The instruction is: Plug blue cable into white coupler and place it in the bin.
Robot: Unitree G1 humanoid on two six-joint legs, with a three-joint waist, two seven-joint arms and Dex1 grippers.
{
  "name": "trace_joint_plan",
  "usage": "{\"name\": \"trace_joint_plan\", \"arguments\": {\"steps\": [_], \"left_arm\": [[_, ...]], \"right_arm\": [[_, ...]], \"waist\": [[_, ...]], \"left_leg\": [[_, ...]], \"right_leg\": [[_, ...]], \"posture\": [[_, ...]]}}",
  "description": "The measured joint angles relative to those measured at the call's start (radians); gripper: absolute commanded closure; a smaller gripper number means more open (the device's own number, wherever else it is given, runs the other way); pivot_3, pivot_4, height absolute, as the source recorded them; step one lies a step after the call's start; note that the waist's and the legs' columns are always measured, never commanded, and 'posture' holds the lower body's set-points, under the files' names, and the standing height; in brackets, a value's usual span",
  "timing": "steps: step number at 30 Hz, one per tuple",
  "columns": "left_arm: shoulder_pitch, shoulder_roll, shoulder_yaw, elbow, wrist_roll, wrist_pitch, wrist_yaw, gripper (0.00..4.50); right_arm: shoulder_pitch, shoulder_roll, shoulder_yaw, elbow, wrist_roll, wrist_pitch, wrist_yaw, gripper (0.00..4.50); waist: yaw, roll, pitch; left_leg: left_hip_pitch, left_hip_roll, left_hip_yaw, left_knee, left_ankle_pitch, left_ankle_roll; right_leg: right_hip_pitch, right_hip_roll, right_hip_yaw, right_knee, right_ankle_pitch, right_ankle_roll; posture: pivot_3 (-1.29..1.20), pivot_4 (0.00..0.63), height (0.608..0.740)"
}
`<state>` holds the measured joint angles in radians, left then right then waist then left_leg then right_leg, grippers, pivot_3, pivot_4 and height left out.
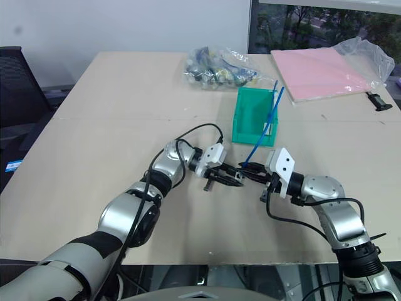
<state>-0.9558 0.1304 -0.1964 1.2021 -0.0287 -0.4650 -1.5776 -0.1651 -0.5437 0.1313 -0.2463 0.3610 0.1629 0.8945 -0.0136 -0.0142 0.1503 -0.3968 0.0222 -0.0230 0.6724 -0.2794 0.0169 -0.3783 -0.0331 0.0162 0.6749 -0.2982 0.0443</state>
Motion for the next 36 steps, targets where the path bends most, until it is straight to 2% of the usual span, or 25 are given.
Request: {"name": "trace_joint_plan", "arguments": {"steps": [12,19,23,36], "left_arm": [[0.022,-0.003,0.03,-0.007,0.002,-0.003,0.004,3.94],[0.035,-0.003,0.035,-0.017,0.001,-0.003,0.003,3.94],[0.036,-0.003,0.039,-0.017,-0.003,-0.003,0.004,3.94],[0.046,-0.003,0.053,-0.017,-0.012,0.013,0.008,3.94]], "right_arm": [[-0.011,0.008,0.044,-0.004,-0.004,-0.001,0.041,4.5],[-0.04,0.055,0.042,0.062,-0.018,-0.034,0.011,4.5],[-0.035,0.082,0.006,0.074,0.022,0.004,-0.013,4.5],[0.037,0.059,-0.051,0.049,0.037,0.006,-0.012,4.5]], "waist": [[0.0,0.0,0.0],[0.0,0.0,0.0],[-0.001,0.0,0.0],[-0.001,0.0,-0.001]], "left_leg": [[0.001,0.0,0.0,0.001,0.0,0.0],[0.001,0.0,-0.001,0.001,0.0,0.0],[0.001,0.0,-0.002,0.001,0.0,0.0],[0.002,0.0,-0.002,0.002,0.0,0.0]], "right_leg": [[0.0,0.0,0.0,0.002,0.0,0.0],[0.0,0.001,0.0,0.002,0.0,0.0],[0.0,0.001,0.0,0.002,0.0,0.0],[0.001,0.001,0.001,0.003,0.0,0.0]], "posture": [[0.0,0.15,0.74],[0.0,0.15,0.74],[0.0,0.15,0.74],[0.0,0.15,0.74]]}}
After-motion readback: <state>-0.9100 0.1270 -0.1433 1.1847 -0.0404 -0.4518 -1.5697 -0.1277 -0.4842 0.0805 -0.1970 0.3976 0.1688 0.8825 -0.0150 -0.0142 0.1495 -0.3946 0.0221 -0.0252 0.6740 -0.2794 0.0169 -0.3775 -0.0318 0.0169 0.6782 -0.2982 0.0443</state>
